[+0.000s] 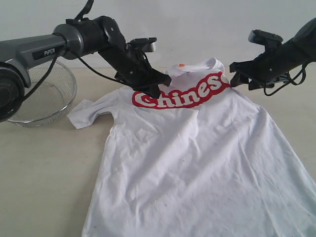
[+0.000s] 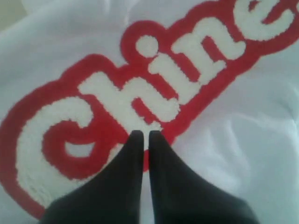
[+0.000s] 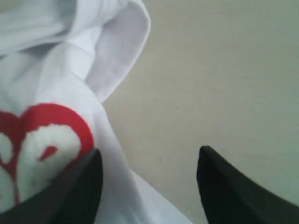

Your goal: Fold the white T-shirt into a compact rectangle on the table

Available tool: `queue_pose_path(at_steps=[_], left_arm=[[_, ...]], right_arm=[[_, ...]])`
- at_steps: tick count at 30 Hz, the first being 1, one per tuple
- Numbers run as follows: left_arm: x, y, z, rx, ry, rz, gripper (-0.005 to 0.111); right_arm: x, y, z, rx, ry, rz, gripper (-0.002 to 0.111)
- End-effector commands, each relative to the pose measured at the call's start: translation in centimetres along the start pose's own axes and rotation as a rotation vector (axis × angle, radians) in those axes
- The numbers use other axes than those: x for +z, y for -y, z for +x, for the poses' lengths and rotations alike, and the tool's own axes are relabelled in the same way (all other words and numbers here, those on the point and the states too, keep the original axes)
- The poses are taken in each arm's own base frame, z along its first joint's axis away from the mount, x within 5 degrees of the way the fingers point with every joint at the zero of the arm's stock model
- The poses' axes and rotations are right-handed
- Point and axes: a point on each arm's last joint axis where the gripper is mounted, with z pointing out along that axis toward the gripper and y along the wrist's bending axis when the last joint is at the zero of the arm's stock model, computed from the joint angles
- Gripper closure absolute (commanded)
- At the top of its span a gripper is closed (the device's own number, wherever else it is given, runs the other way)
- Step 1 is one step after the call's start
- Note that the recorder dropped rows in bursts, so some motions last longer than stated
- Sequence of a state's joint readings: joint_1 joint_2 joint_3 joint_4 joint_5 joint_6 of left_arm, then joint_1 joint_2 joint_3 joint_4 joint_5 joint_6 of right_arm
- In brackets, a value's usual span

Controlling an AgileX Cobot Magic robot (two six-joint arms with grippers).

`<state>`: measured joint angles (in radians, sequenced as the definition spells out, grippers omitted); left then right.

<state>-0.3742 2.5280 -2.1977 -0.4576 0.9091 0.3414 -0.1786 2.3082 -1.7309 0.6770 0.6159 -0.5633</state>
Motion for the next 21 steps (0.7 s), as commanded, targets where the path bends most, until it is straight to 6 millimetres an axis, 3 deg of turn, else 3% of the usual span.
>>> queue_pose_path(at_steps=[1,7,15,21], left_arm=[[1.7,-0.4,1.0,-0.016,-0.055,-0.011,0.102],[2.5,-0.6,1.5,-0.020,-0.077,-0.012,0.102],[2.4,-0.8,1.7,-0.013,-0.095,-0.028,0.102],[2.5,-0.8,1.7,-0.014,-0.096,-0.028,0.102]], right_arm=[[1.4,0.4,1.0,-0.018,-0.048,0.004,0.055],[3.1,-1.4,2.0,-0.124,-0.097,0.013,0.058],[4.0,-3.2,2.7,-0.205,-0.144,0.007,0.108],[2.8,-3.7,1.9,-0.208,-0.116,0.008,0.108]])
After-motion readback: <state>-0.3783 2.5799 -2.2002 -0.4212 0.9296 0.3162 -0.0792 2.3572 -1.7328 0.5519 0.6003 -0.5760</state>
